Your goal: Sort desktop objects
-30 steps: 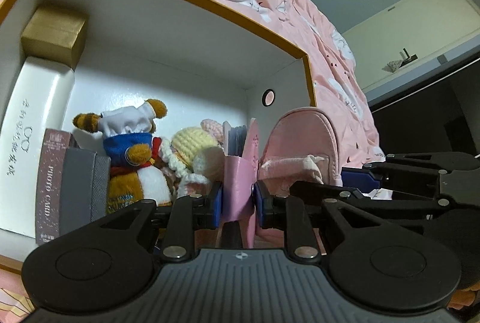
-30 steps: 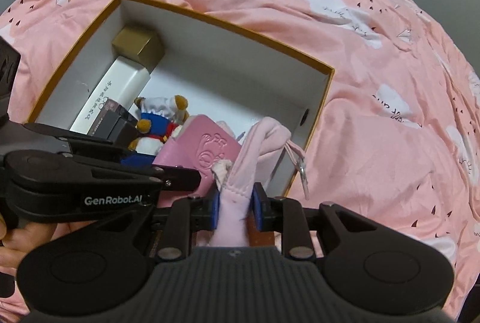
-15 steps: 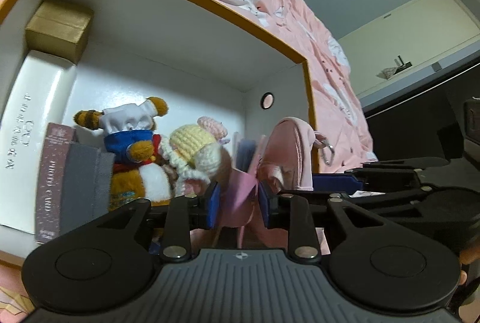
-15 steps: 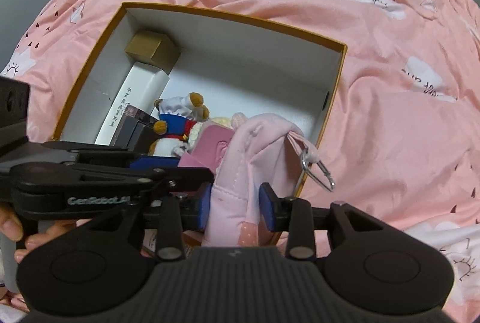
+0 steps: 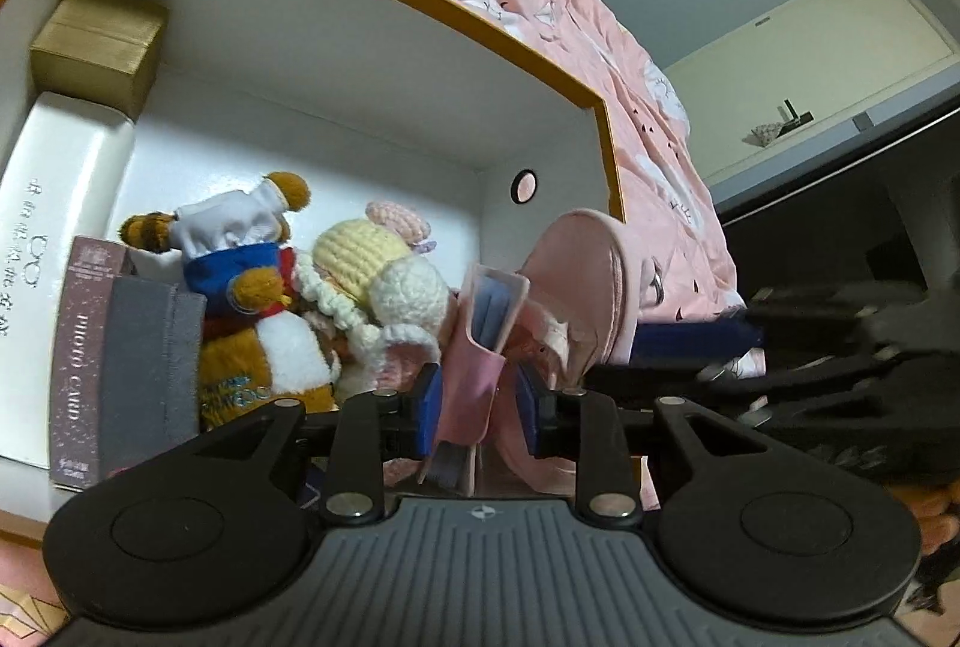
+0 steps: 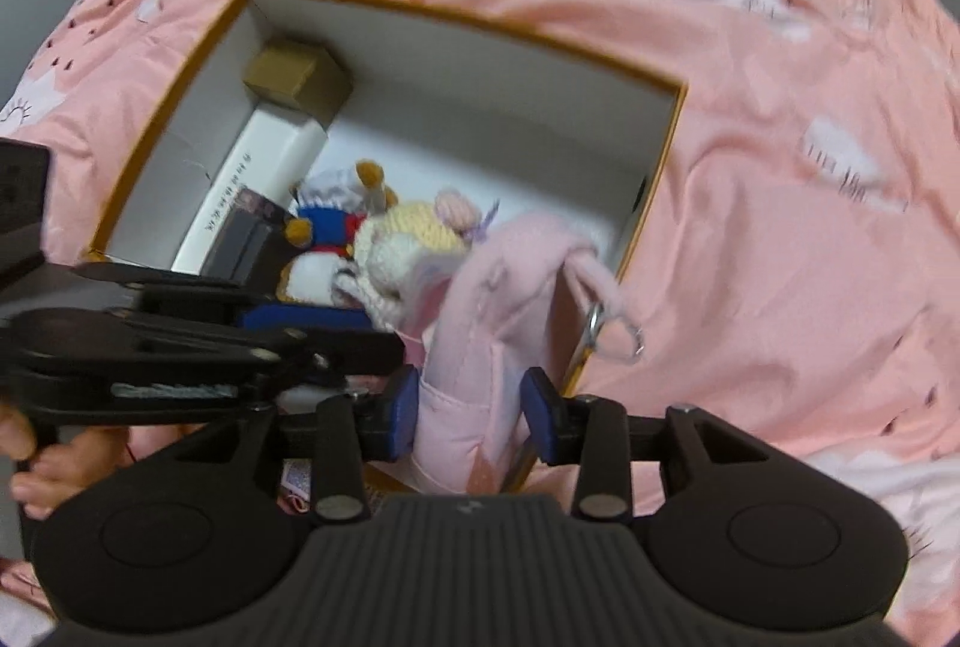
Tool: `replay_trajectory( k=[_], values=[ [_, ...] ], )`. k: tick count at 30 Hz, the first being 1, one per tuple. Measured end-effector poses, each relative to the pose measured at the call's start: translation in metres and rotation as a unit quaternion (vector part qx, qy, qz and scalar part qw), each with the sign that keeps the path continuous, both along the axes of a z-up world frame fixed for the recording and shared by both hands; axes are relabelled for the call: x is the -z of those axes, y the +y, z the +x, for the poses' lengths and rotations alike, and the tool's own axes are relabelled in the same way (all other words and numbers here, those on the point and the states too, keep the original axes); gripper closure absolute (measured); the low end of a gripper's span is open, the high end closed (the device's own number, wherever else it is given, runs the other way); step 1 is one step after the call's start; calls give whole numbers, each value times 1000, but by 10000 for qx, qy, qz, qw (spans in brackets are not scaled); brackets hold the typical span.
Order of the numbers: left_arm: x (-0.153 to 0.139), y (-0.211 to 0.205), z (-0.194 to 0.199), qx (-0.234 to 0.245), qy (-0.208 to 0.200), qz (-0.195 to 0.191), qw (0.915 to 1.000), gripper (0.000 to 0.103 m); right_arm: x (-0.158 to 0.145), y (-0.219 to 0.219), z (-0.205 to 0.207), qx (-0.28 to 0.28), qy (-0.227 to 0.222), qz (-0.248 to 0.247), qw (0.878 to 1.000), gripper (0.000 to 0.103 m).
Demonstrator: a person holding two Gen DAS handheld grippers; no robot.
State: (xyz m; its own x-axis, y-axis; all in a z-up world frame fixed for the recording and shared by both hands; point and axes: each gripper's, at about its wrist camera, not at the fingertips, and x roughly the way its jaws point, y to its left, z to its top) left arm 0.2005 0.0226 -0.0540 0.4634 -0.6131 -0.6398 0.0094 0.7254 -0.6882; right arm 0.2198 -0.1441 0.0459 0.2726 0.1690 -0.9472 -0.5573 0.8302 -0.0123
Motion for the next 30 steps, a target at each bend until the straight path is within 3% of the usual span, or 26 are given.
replay_trajectory(
  k=[10, 18, 24, 30],
  values=[
    [-9, 13, -5, -185, -195, 73, 9996, 73, -3, 20, 8, -470, -707, -315, 9959, 62],
    [-11, 20, -4, -299, -183, 135, 9993, 73, 20, 26, 26, -209, -181, -227, 9994, 71],
    [-7, 23, -2, -346, -96, 169, 9992, 73, 43, 16, 34, 132, 147, -414, 9989, 72],
    [-11, 27, 0, -381, -128, 276, 9988, 73, 34, 16, 33, 15, 160, -414, 9990, 71]
  ],
)
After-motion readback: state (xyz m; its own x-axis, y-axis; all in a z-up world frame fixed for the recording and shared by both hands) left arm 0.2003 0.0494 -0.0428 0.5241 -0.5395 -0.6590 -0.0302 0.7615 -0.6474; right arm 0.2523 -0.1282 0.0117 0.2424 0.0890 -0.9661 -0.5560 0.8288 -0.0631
